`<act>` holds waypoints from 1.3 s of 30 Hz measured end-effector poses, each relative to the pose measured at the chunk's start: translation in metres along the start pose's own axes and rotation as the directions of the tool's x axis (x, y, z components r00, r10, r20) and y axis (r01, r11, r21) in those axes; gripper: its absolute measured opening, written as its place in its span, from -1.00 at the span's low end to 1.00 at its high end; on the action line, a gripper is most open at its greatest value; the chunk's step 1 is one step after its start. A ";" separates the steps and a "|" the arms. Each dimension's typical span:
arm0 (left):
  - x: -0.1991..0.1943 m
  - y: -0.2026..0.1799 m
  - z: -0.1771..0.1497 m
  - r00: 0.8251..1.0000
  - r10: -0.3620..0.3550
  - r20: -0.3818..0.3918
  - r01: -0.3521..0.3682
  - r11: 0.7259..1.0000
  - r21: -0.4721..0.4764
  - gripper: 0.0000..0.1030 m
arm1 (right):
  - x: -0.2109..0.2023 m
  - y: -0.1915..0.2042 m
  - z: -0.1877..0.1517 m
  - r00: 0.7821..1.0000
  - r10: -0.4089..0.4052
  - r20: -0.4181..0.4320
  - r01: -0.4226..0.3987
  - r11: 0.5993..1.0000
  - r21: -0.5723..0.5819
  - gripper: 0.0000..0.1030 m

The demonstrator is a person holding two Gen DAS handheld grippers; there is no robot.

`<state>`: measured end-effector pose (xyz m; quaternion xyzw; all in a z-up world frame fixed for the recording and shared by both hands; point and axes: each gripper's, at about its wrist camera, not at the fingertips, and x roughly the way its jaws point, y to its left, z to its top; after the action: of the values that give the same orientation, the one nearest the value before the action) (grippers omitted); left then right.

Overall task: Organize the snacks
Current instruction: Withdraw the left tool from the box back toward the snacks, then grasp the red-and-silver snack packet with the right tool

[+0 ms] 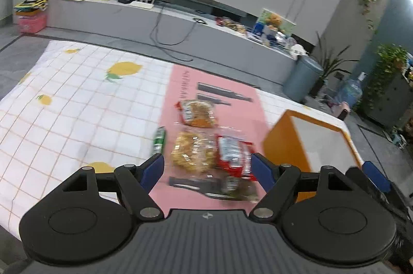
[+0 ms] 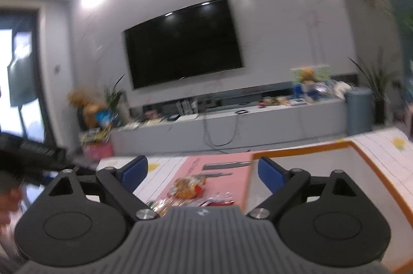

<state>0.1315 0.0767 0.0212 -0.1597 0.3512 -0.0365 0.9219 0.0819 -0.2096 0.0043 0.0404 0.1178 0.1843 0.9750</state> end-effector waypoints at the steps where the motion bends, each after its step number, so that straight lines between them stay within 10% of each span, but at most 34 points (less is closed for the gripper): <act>1: 0.004 0.006 -0.002 1.000 0.005 -0.003 -0.005 1.000 -0.001 0.74 | 0.005 0.010 -0.004 1.000 -0.001 -0.014 0.001 0.999 -0.045 0.75; 13: 0.067 0.038 -0.002 0.993 0.081 -0.084 -0.076 0.995 0.058 0.74 | 0.092 0.034 -0.037 0.954 0.041 -0.296 -0.005 0.992 0.123 0.83; 18: 0.080 0.047 0.009 0.988 0.137 -0.068 -0.135 0.990 0.037 0.73 | 0.131 0.046 -0.034 0.930 -0.091 -0.356 0.128 0.988 0.082 0.94; 24: 0.082 0.054 0.010 0.988 0.109 -0.105 -0.109 0.994 -0.002 0.68 | 0.181 0.054 -0.043 0.842 -0.322 -0.433 0.347 0.938 -0.022 0.94; 30: 0.083 0.059 0.010 0.984 0.135 -0.112 -0.136 0.991 0.000 0.68 | 0.215 0.051 -0.054 0.806 -0.328 -0.493 0.352 0.935 -0.047 0.94; 39: 0.083 0.063 0.012 0.985 0.117 -0.129 -0.122 0.992 -0.031 0.68 | 0.204 0.046 -0.060 0.856 -0.265 -0.443 0.271 0.961 -0.051 0.40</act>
<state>0.1984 0.1250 -0.0436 -0.1535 0.4188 0.0155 0.8949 0.2357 -0.0892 -0.0923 -0.0133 0.3434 0.0503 0.9377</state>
